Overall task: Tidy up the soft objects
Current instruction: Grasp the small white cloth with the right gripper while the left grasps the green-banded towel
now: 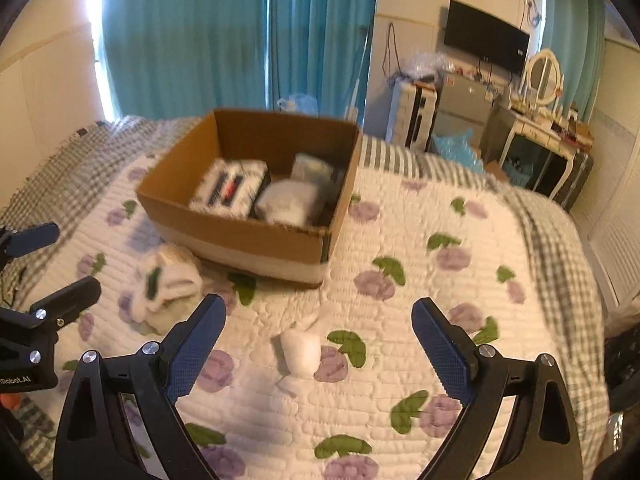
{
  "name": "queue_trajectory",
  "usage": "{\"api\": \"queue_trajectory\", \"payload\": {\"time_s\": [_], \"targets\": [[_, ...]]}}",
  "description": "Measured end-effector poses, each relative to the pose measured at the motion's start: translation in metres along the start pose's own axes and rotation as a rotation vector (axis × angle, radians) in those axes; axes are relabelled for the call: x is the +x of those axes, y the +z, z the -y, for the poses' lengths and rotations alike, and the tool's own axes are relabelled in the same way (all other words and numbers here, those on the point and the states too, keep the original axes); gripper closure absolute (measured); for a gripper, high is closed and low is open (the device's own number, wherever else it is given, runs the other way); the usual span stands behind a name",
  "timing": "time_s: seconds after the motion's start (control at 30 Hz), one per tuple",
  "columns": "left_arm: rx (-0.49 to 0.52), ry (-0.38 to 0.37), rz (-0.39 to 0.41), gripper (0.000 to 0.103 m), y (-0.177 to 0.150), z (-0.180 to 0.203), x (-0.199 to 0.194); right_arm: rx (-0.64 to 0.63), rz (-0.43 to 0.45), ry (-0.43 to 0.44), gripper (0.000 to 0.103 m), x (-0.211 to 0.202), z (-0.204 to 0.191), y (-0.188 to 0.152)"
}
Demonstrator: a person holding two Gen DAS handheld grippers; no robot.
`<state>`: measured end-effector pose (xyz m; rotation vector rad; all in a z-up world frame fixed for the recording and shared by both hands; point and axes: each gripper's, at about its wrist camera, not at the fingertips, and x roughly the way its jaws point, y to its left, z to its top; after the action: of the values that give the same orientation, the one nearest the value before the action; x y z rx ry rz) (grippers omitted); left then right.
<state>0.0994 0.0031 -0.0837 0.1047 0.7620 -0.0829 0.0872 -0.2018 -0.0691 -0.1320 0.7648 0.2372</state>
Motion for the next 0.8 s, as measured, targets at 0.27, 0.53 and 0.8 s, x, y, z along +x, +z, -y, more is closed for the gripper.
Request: {"api": "queue_trajectory", "payload": {"time_s": [0.27, 0.53, 0.8], "targets": [[-0.042, 0.029, -0.005, 0.013, -0.014, -0.004, 0.034, 0.013, -0.104, 0.013, 0.016, 0.068, -0.004, -0.024], [-0.021, -0.004, -0.052, 0.035, -0.026, 0.001, 0.056, 0.047, -0.203, 0.087, 0.058, 0.110, -0.013, -0.048], [-0.012, -0.054, -0.118, 0.078, -0.036, 0.004, 0.073, 0.095, -0.174, 0.089, 0.070, 0.103, 0.005, -0.053]]}}
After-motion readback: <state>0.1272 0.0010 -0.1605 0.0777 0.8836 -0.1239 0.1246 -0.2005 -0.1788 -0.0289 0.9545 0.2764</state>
